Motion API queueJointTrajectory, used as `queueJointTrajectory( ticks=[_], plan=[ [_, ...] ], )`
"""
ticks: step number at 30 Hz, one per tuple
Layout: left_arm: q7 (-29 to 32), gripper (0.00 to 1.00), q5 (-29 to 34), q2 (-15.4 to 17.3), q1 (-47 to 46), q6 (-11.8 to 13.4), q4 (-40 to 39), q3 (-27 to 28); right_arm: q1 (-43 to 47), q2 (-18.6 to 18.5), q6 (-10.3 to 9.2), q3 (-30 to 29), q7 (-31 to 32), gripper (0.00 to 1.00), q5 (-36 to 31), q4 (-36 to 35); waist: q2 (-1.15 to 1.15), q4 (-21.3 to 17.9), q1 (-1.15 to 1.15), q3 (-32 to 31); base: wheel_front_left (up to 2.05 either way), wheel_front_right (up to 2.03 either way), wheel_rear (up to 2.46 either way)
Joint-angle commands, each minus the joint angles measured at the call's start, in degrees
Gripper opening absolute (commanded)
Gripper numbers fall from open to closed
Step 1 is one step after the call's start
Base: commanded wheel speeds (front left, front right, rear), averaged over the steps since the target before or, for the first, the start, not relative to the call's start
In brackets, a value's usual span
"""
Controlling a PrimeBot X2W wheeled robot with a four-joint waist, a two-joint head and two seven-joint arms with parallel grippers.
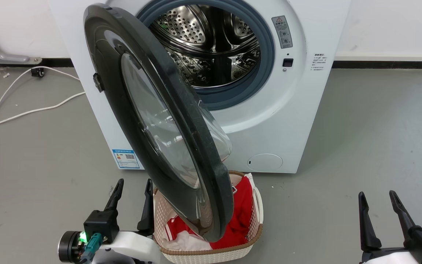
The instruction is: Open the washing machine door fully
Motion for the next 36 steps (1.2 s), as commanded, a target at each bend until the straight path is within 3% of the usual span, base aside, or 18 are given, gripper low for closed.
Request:
queueJointTrajectory(
  ticks=[1,2,3,5,23,36],
  plan=[
    [-0.2,1.0,0.3,0.0,0.1,-0.3,0.0,0.2,-0.3,0.2,-0.04,0.0,-0.3,1.0,0.6,0.2,0.0,0.0,0.0,0.0,0.0,0.0,0.0],
    [-0.2,1.0,0.2,0.0,0.2,-0.3,0.1,0.2,-0.3,0.2,-0.04,0.0,-0.4,1.0,0.6,0.3,0.0,0.0,0.0,0.0,0.0,0.0,0.0],
    [-0.2,0.93,0.2,0.0,0.1,-0.3,0.2,0.2,-0.4,0.2,-0.04,0.0,-0.4,1.0,0.6,0.4,0.0,-0.1,0.0,0.0,0.0,0.0,0.0],
    [-0.2,0.02,0.1,0.0,0.0,-0.3,0.2,0.3,-0.5,0.2,-0.04,0.0,-0.4,1.0,0.7,0.5,0.0,-0.1,0.0,0.0,0.0,0.0,0.0],
    [-0.1,0.0,-1.2,0.0,-2.2,-0.1,-4.8,1.7,-0.9,0.2,-0.04,0.2,-0.5,1.0,0.9,0.8,0.0,0.0,0.0,-0.2,0.0,0.0,0.0],
    [-0.1,0.0,-2.5,0.0,-7.4,0.6,-24.8,2.4,-0.9,0.2,-0.04,0.5,-0.5,1.0,1.4,0.8,0.0,0.2,0.0,-0.1,0.0,0.0,0.0]
  ],
)
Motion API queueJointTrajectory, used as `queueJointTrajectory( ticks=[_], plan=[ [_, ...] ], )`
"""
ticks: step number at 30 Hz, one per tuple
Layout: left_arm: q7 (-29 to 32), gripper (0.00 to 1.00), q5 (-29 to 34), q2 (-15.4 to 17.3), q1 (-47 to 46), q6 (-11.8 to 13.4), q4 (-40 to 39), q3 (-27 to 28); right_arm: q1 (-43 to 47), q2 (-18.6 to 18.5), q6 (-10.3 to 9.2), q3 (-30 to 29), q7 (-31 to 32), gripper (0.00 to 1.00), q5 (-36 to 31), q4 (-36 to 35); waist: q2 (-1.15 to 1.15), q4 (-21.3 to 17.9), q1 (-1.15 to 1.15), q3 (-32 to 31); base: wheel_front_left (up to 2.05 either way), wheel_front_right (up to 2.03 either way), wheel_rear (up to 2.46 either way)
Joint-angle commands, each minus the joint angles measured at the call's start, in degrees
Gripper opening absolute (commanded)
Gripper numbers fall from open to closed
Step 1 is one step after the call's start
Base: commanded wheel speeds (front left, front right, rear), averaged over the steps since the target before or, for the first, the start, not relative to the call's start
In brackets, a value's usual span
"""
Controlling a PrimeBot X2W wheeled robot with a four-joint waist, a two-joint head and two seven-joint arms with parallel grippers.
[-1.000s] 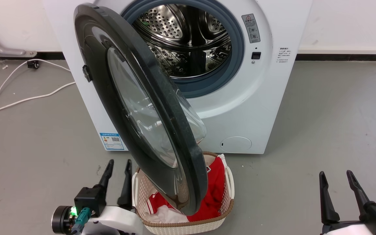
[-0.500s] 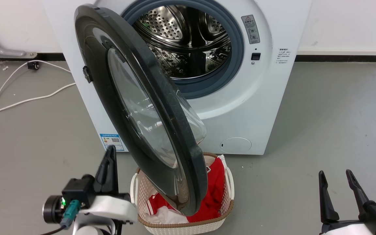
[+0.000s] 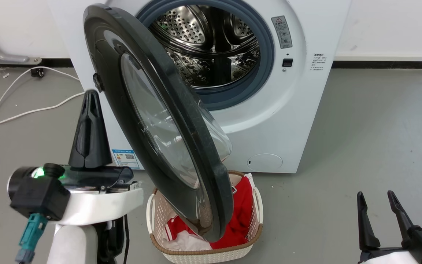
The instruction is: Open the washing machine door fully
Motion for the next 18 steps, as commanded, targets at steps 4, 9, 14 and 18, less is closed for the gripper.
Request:
queueJointTrajectory(
  ticks=[4,9,14,18],
  plan=[
    [-0.1,0.0,-1.2,0.0,-1.3,-0.4,-4.1,-2.4,-0.7,0.2,-0.04,0.0,-0.1,1.0,0.2,-0.3,0.0,0.0,0.0,0.2,0.0,0.0,0.0],
    [-0.1,0.0,-4.0,0.0,-1.9,-1.0,-7.8,-9.1,-0.7,0.2,-0.04,0.3,-0.1,1.0,0.4,-0.1,0.0,0.0,0.0,0.3,0.0,0.0,0.0],
    [3.0,0.0,-8.0,0.0,-0.5,-2.3,-9.8,-18.8,-0.7,0.2,-0.04,0.2,-0.1,1.0,0.3,0.2,0.0,-0.2,0.0,0.4,0.0,0.0,0.0],
    [7.2,0.0,-10.7,0.0,1.6,-3.1,-10.0,-24.4,-0.3,0.2,-0.04,0.0,-0.1,1.0,0.3,0.4,0.0,-0.2,0.0,0.4,0.0,0.0,0.0]
  ],
)
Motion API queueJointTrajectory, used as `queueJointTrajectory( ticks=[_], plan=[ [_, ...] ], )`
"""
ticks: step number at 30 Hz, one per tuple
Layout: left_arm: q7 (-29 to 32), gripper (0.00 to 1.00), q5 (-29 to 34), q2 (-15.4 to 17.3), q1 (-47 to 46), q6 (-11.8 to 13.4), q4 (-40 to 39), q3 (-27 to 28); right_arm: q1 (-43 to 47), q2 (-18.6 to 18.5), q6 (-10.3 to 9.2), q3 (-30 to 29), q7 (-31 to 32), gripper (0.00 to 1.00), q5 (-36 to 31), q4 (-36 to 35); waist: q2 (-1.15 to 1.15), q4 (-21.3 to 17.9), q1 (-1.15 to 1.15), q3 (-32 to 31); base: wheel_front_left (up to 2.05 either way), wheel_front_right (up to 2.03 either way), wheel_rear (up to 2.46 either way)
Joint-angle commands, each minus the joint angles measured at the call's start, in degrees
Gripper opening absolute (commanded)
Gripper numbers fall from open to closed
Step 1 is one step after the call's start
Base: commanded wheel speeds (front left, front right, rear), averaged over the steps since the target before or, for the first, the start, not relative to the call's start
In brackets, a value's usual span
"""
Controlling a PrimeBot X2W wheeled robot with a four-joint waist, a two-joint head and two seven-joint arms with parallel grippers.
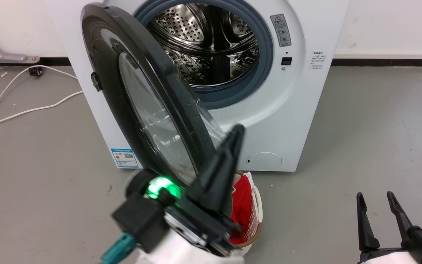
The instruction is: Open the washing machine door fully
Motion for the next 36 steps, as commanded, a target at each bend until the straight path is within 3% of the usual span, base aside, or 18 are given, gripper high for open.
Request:
queueJointTrajectory(
  ticks=[1,6,13,36],
  plan=[
    [1.6,0.0,-0.9,0.0,1.5,-0.4,-0.1,-1.9,-0.2,0.2,-0.04,-0.1,-0.1,1.0,0.2,0.1,0.0,0.1,0.0,0.0,0.0,0.0,0.0],
    [6.7,0.0,-3.3,0.5,6.2,-0.9,0.6,-7.9,-0.1,0.2,-0.04,0.1,-0.1,1.0,0.2,0.4,0.0,0.0,0.0,-0.1,0.0,0.0,0.0],
    [11.2,0.0,-4.1,3.1,13.0,1.3,2.8,-10.7,-0.2,0.2,-0.04,0.1,-0.1,1.0,0.5,0.8,0.0,-0.1,0.0,0.3,0.0,0.0,0.0],
    [5.0,0.0,-1.8,1.5,3.9,5.0,22.3,-6.5,-2.2,0.2,-0.04,2.1,-0.1,1.0,1.5,2.0,0.0,-2.6,0.0,2.7,0.0,0.0,0.0]
  ],
)
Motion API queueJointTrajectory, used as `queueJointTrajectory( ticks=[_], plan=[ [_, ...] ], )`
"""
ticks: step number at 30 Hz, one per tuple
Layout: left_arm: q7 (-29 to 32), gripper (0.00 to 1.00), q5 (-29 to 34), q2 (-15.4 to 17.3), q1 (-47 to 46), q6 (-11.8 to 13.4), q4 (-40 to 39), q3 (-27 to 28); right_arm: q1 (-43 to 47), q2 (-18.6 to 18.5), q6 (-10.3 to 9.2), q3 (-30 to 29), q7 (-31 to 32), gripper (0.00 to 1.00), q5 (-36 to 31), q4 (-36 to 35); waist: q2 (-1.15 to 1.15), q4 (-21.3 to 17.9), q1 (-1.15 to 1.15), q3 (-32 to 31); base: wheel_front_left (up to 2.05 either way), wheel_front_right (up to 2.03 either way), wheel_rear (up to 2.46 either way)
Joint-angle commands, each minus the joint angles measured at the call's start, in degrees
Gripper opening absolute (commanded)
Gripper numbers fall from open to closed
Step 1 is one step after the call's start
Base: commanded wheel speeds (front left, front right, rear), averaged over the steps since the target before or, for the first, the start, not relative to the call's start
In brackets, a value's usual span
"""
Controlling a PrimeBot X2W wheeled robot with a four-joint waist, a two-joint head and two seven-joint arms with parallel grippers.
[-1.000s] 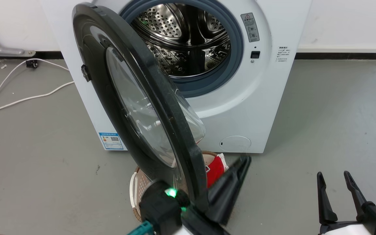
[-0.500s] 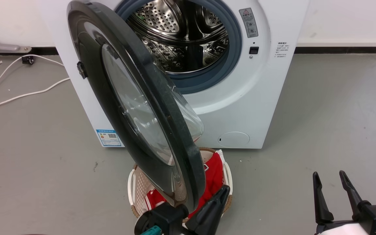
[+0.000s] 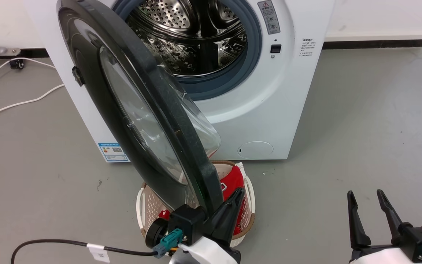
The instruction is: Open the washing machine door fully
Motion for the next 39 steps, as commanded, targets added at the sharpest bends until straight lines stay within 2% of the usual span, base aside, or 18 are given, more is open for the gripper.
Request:
queueJointTrajectory(
  ticks=[1,10,22,29,39],
  plan=[
    [-0.4,0.0,0.3,-0.2,-0.9,0.4,1.2,0.2,-1.0,0.1,-0.04,0.1,-0.1,1.0,0.4,0.2,0.0,-0.1,0.0,0.1,0.0,0.0,0.0],
    [-1.2,0.0,0.4,-0.3,-1.9,2.1,4.4,1.0,-1.1,0.1,-0.04,0.4,-0.1,1.0,1.1,0.7,0.0,-0.1,0.0,0.2,0.0,0.0,0.0],
    [-1.7,0.0,0.0,1.2,-0.7,5.0,5.8,3.5,-0.8,0.1,-0.04,0.5,-0.1,1.0,1.4,1.0,0.0,0.7,0.0,-0.3,0.0,0.0,0.0],
    [-2.2,0.0,0.0,2.3,1.8,6.7,4.3,4.2,0.0,0.1,-0.04,0.5,-0.1,1.0,1.5,1.1,0.0,1.2,0.0,-1.0,0.0,0.0,0.0],
    [-2.7,0.0,1.3,4.4,6.2,10.4,-0.4,5.4,0.5,0.1,-0.04,0.1,-0.1,1.0,1.5,1.2,0.0,3.4,0.0,-1.4,0.0,0.0,0.0]
  ],
)
